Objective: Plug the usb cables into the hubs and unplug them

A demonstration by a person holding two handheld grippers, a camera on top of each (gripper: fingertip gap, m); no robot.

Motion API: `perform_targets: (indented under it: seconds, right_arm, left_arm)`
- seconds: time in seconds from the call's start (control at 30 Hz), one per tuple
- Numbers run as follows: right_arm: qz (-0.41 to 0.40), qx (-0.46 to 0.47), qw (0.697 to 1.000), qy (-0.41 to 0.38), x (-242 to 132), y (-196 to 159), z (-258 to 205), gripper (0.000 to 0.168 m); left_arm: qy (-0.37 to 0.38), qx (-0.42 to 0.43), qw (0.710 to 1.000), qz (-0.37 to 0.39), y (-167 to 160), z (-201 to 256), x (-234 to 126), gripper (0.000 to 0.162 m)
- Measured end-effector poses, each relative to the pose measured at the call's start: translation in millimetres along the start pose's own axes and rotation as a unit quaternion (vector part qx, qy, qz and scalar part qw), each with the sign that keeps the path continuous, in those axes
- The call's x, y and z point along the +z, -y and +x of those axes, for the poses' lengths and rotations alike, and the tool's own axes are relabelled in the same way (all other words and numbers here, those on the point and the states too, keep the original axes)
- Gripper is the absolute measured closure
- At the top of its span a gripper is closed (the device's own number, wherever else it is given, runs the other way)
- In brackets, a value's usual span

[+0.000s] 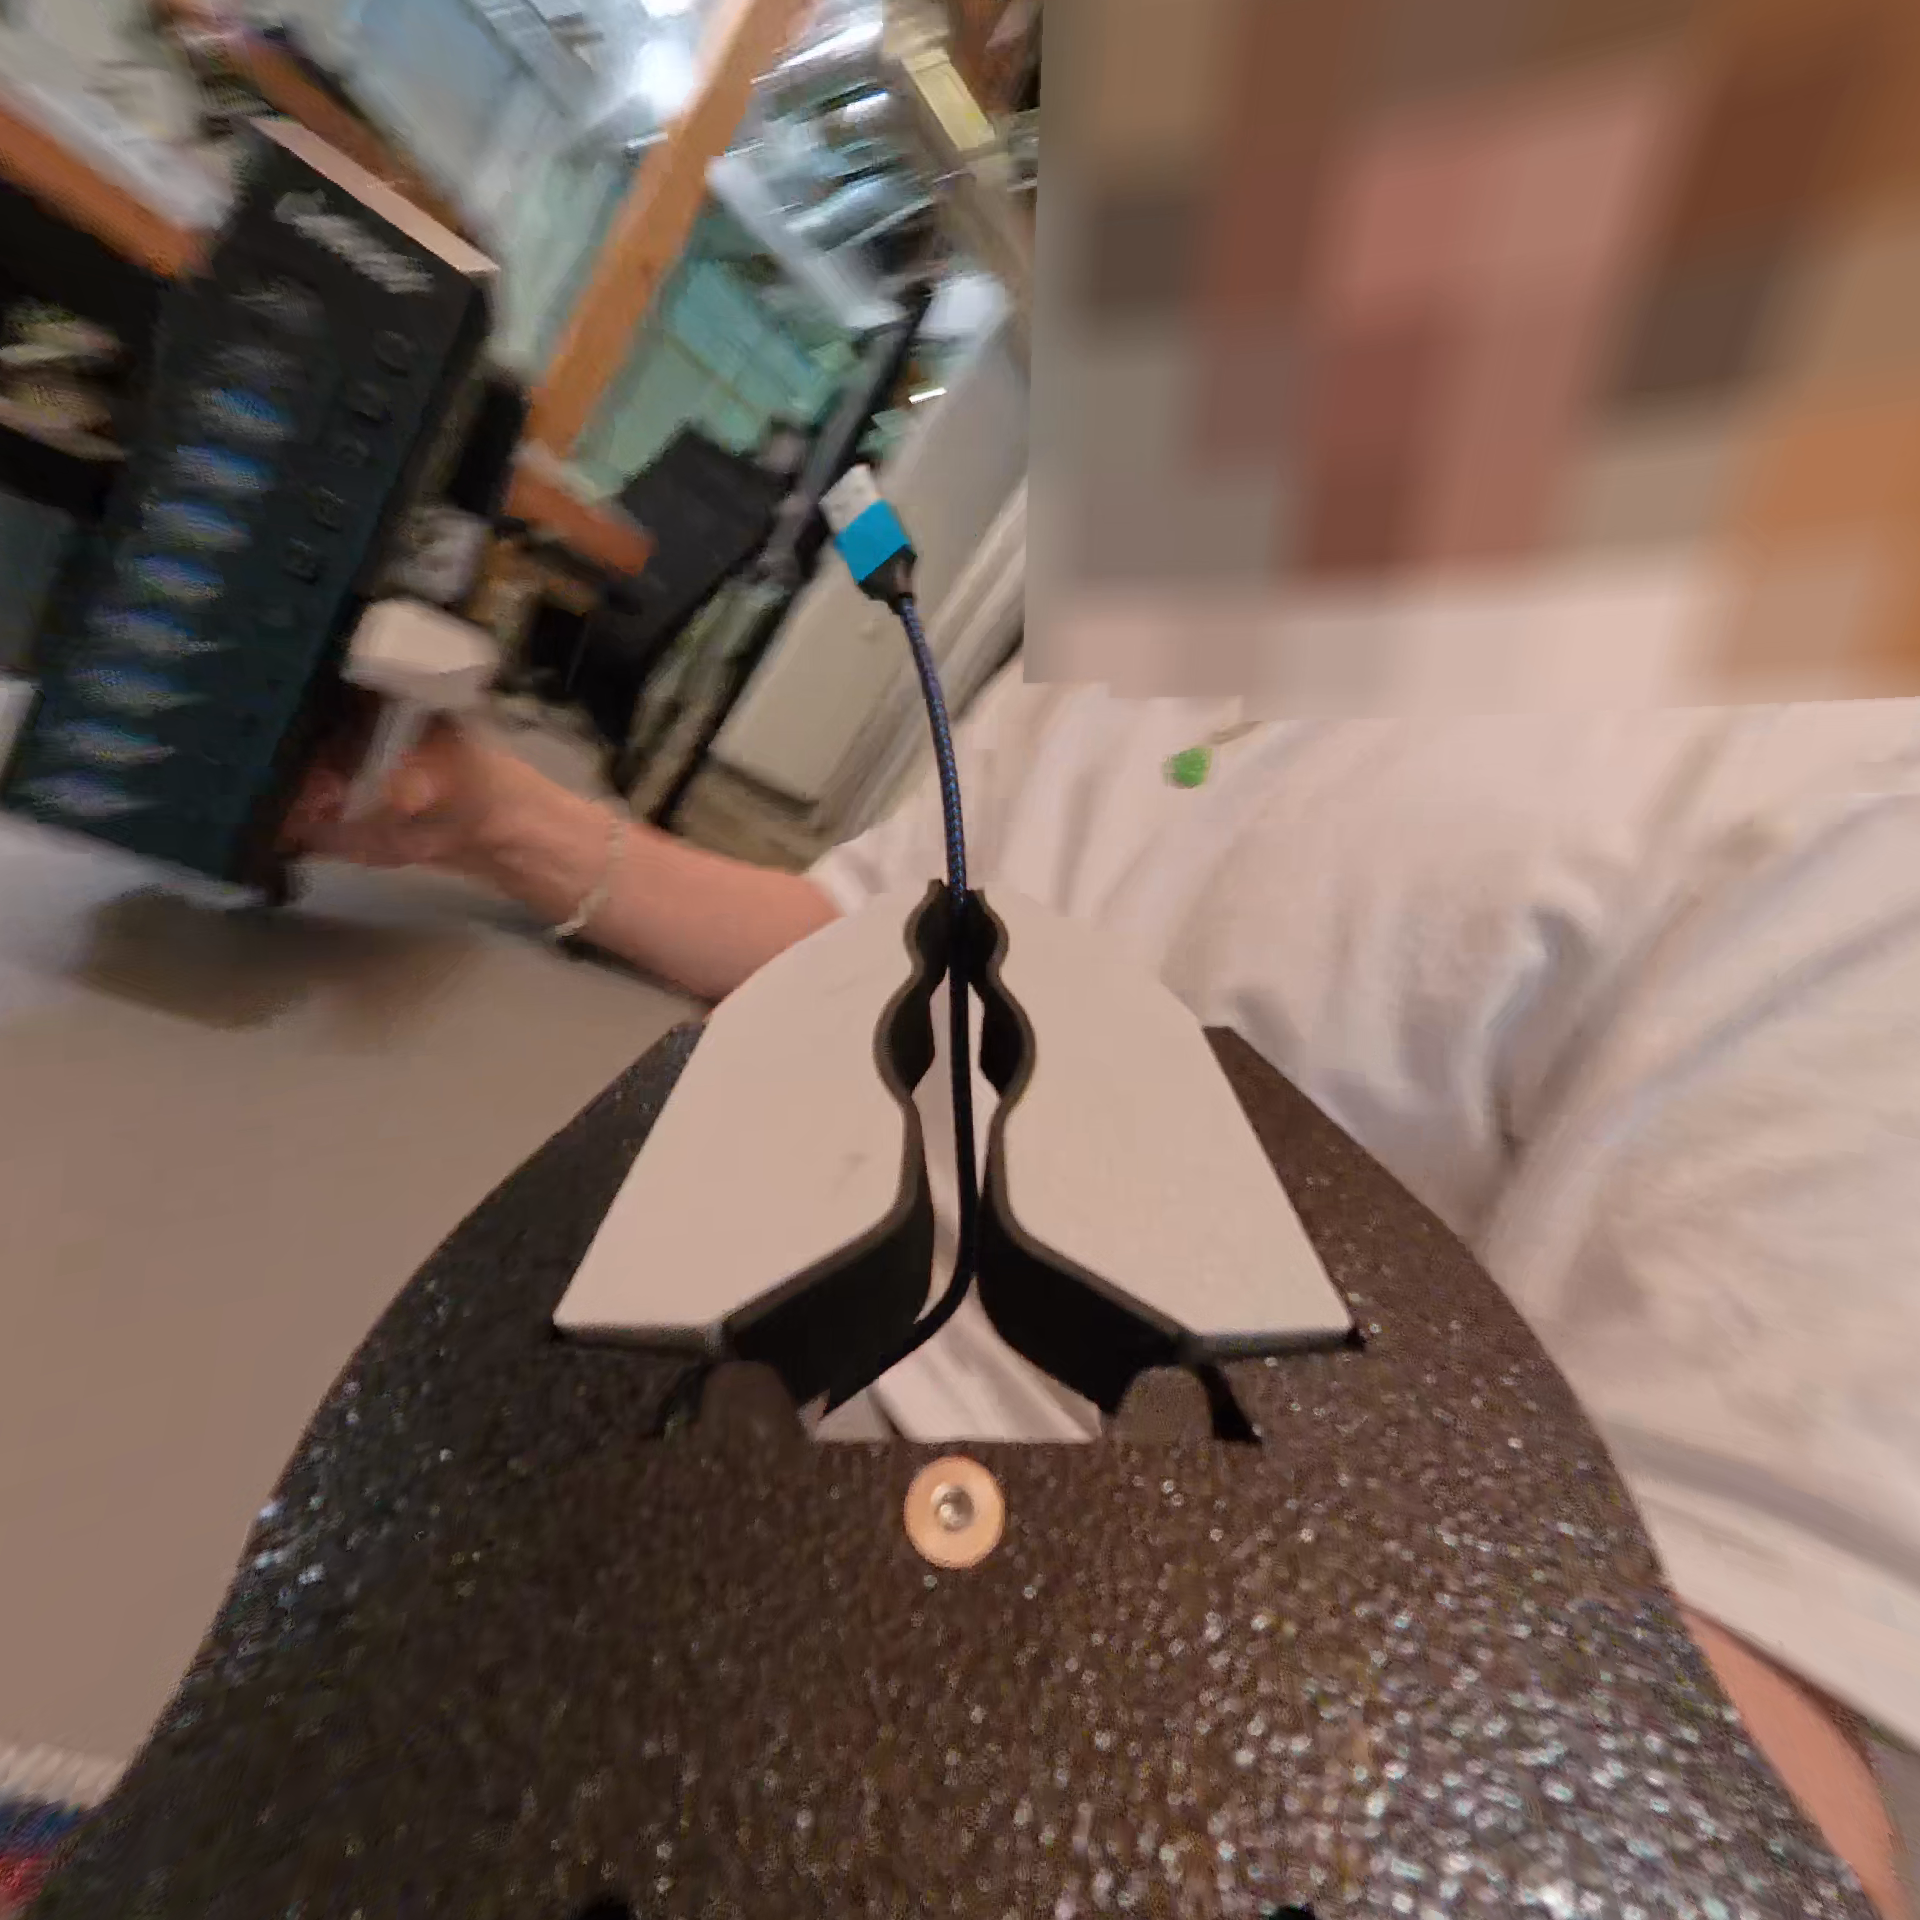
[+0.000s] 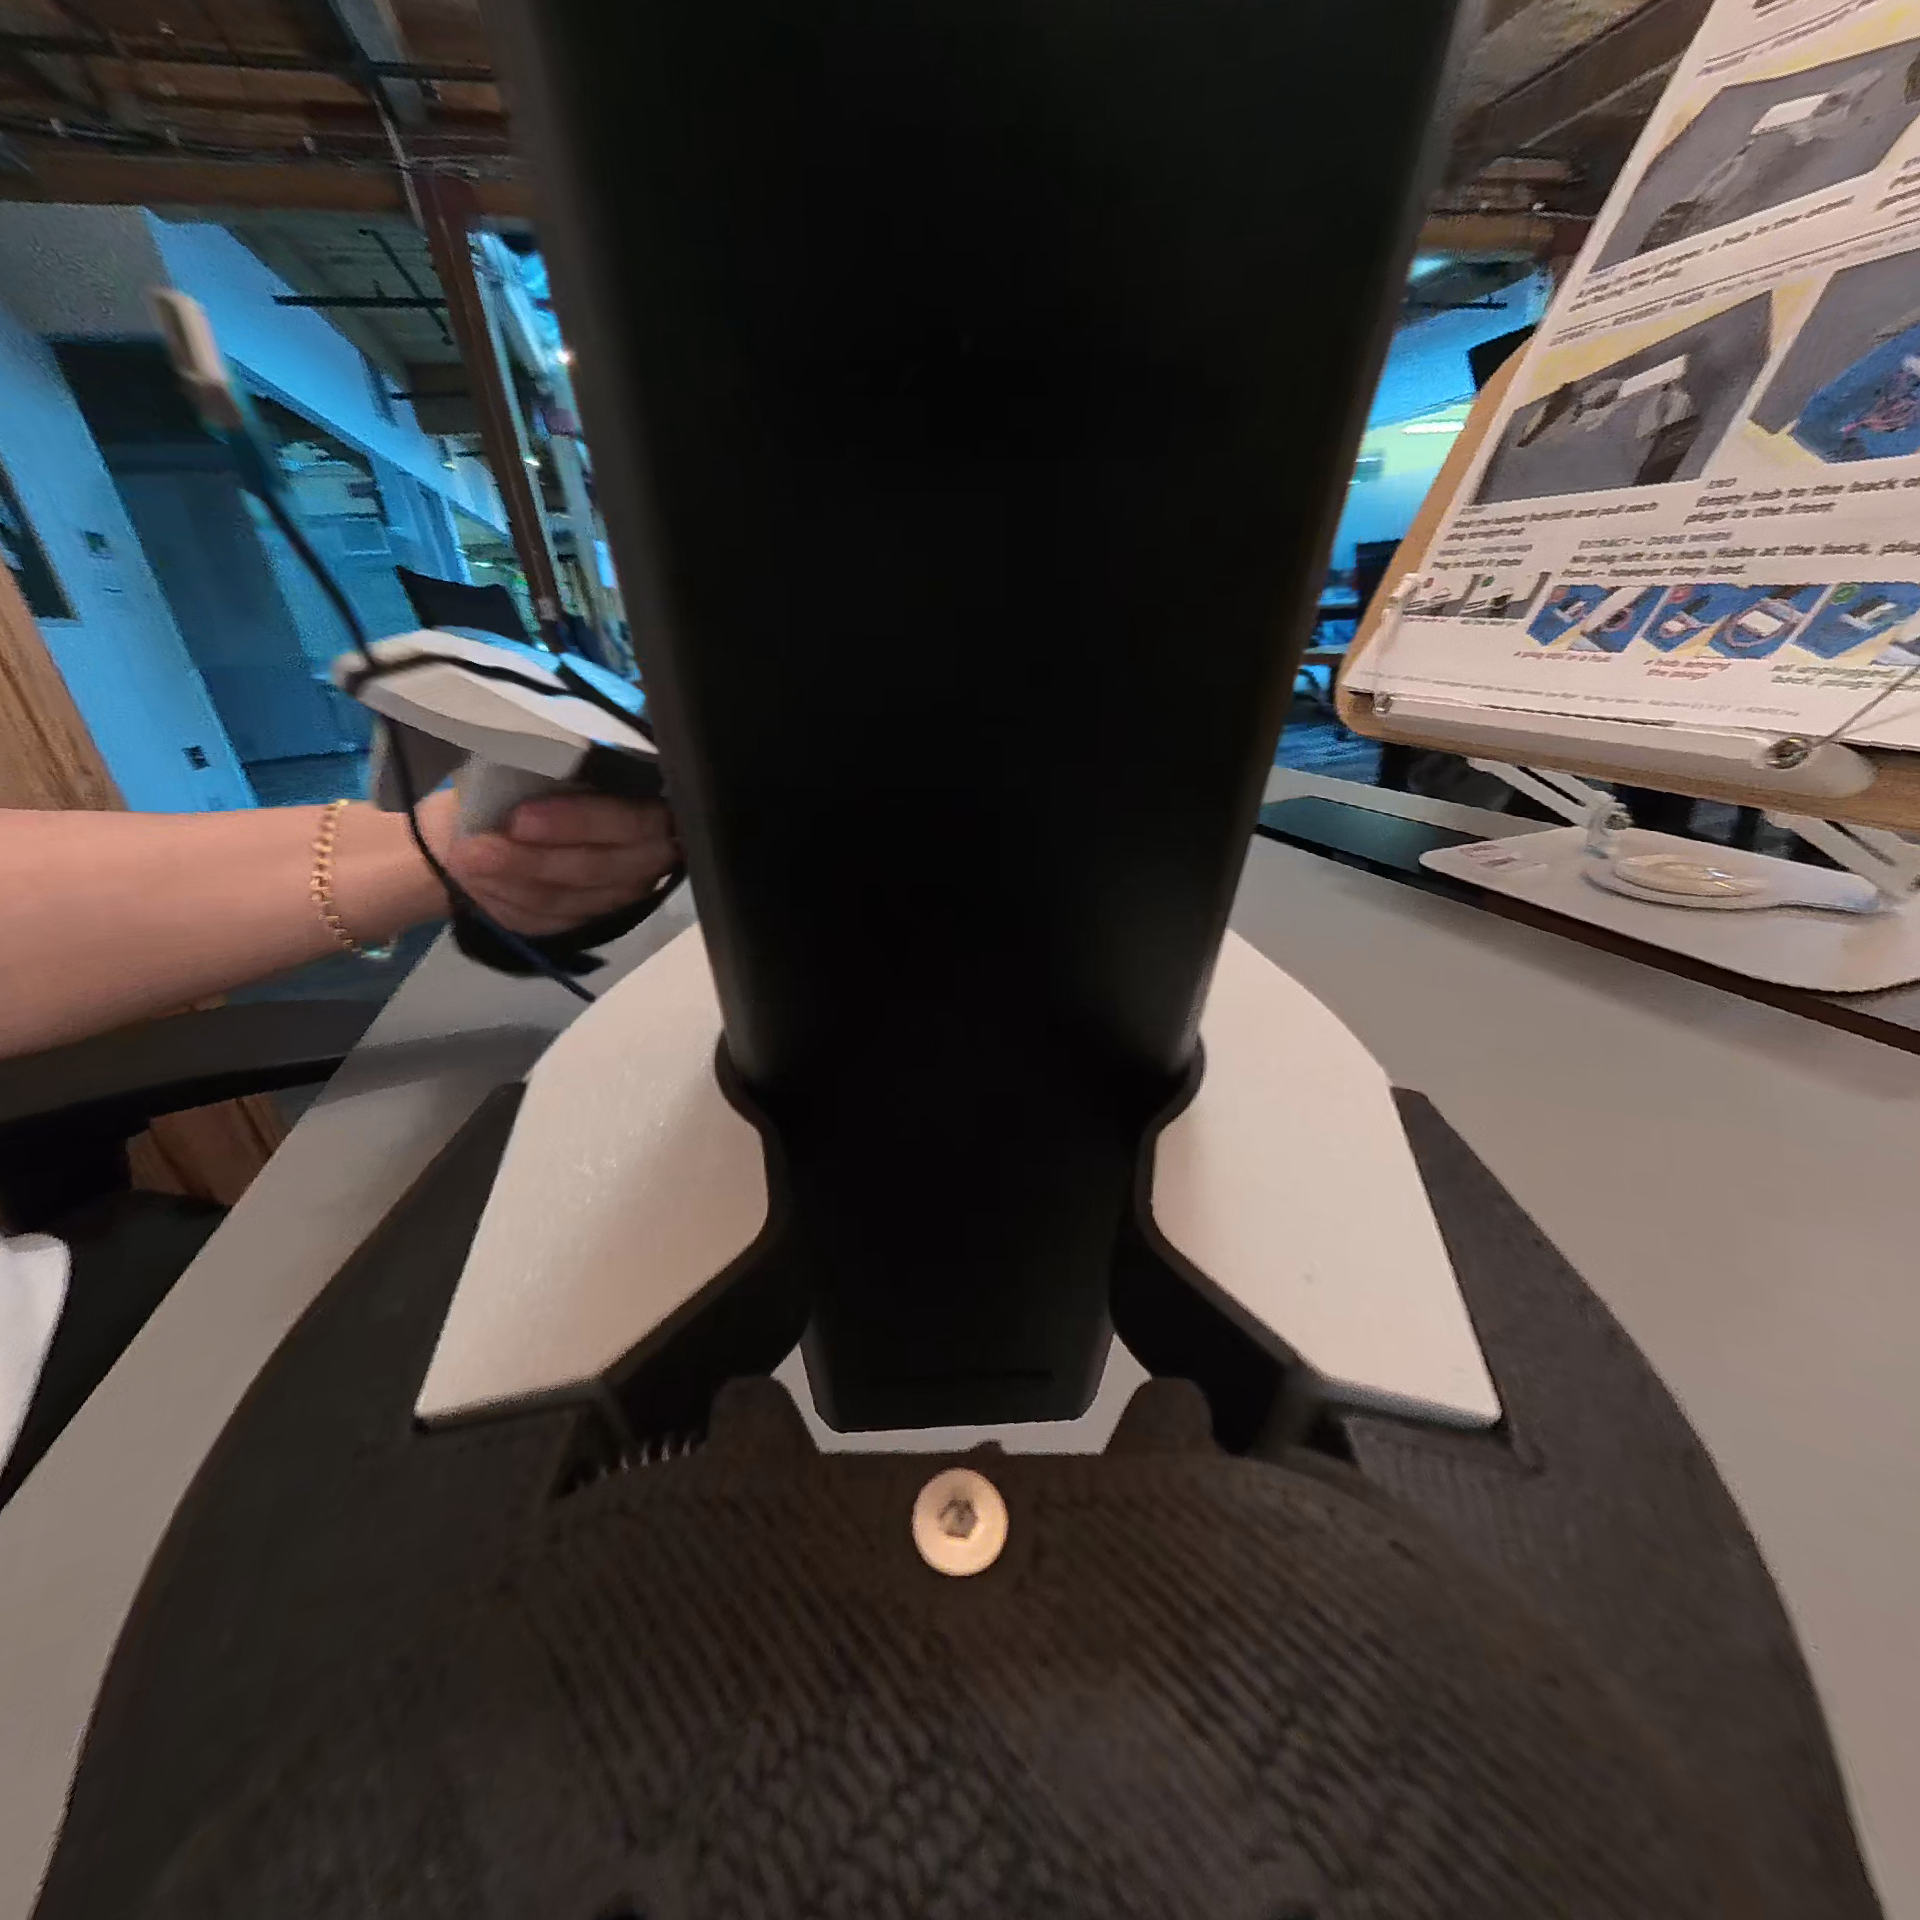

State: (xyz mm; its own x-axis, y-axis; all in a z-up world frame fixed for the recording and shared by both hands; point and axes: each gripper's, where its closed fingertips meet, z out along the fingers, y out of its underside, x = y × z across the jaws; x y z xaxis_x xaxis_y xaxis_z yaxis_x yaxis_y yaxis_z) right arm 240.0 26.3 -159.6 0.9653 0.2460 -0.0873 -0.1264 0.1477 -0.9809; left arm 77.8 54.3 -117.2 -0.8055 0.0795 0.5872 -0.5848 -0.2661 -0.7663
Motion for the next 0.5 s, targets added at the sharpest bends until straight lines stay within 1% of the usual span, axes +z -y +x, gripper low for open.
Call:
perform_targets:
  seconds: [0.07,0.13,0.2,0.27,0.33,0.4,0.5]
  right_arm:
    - [0.013,0.019,0.999,0.037,-3,4,-8,0.095]
    - [0.062,0.052,0.992,0.093,-10,20,-21,0.095]
    - [0.116,0.081,0.981,0.133,-21,38,-27,0.095]
    - [0.15,0.102,0.968,0.175,-31,49,-34,0.095]
    - [0.174,0.111,0.956,0.208,-38,56,-41,0.095]
    - [0.189,0.122,0.945,0.238,-42,61,-48,0.095]
    - [0.204,0.135,0.93,0.275,-46,65,-56,0.095]
  left_arm:
    - [0.127,0.015,0.991,-0.03,0,-27,-2,0.16]
    - [0.214,0.044,0.974,-0.065,0,-38,-6,0.16]
    - [0.295,0.074,0.947,-0.101,-1,-47,-14,0.16]
    - [0.352,0.095,0.921,-0.139,-7,-51,-22,0.16]
    - [0.402,0.091,0.894,-0.175,-17,-57,-32,0.16]
    - [0.429,0.085,0.875,-0.209,-30,-62,-39,0.16]
    - [0.454,0.098,0.85,-0.248,-47,-67,-47,0.16]
